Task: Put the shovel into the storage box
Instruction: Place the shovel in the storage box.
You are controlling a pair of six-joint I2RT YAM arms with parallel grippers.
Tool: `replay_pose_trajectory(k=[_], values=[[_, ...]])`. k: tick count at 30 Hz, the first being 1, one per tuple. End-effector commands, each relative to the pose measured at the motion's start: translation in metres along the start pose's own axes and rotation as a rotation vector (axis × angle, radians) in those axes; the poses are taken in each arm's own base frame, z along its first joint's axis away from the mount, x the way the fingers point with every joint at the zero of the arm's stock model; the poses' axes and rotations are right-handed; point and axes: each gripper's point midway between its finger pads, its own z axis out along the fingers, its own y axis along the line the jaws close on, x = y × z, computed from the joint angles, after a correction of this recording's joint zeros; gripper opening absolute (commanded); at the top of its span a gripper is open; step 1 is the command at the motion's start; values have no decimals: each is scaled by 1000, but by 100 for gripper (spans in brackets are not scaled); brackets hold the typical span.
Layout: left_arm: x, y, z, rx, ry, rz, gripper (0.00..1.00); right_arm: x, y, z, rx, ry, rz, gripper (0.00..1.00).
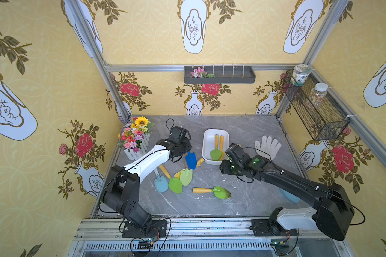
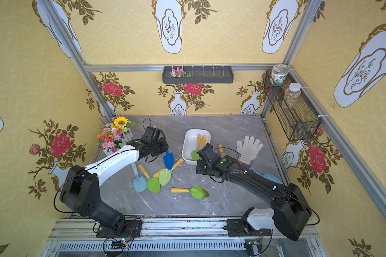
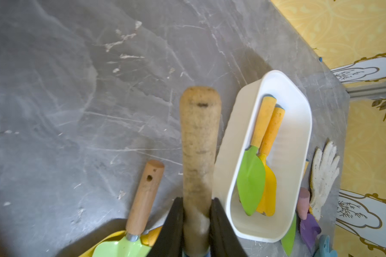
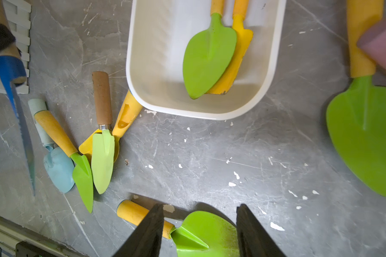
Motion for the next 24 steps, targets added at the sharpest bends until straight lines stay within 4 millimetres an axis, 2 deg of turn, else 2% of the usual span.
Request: replay_pose_trajectory(k=[1, 10, 16, 24], values=[[-1, -27, 8, 58, 24, 86, 14, 2, -8, -4, 8, -5, 24, 56], [-18, -98, 39, 130, 18, 241, 15, 14, -22, -3, 26, 4, 54, 56], [-19, -120, 62, 146, 32, 297, 15, 14, -26, -6, 28, -7, 59, 56], [-13, -129, 96, 144, 56, 364, 15, 17, -28, -5, 35, -1, 66, 56]])
